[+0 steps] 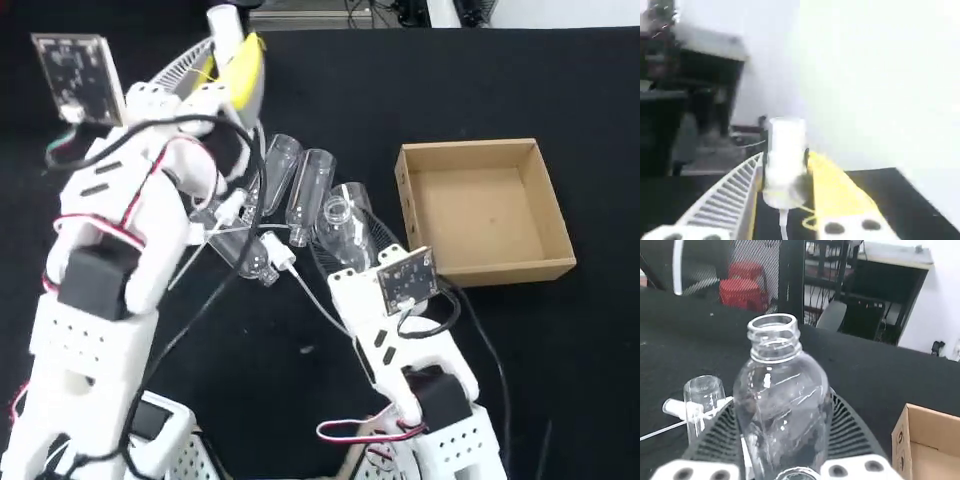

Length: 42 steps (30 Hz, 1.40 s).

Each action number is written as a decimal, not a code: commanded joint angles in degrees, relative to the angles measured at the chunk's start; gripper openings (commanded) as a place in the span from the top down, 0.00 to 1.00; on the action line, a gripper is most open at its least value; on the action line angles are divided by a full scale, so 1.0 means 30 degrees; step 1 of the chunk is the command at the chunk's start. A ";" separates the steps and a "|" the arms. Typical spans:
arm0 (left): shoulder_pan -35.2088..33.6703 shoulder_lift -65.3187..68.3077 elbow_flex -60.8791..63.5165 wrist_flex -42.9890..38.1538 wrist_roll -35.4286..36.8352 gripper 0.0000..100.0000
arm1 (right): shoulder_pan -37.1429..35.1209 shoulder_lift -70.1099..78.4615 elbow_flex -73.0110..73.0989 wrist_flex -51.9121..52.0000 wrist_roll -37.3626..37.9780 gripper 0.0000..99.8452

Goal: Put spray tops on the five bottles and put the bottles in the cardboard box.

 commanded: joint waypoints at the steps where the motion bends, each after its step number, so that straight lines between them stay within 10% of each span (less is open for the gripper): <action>1: 0.1744 -0.1963 0.0571 -0.1758 0.0234 0.97 | -0.0147 -0.0425 -0.0073 -0.1143 -0.0059 0.99; 16: 0.4234 -0.3048 0.6256 -0.9524 0.0147 0.96 | -0.0059 -0.0425 -0.0132 -0.1143 0.0000 0.99; 42: 0.4176 -0.3077 0.4352 -0.9700 0.0147 0.96 | -0.0029 -0.0366 0.1626 -0.6740 0.0117 0.99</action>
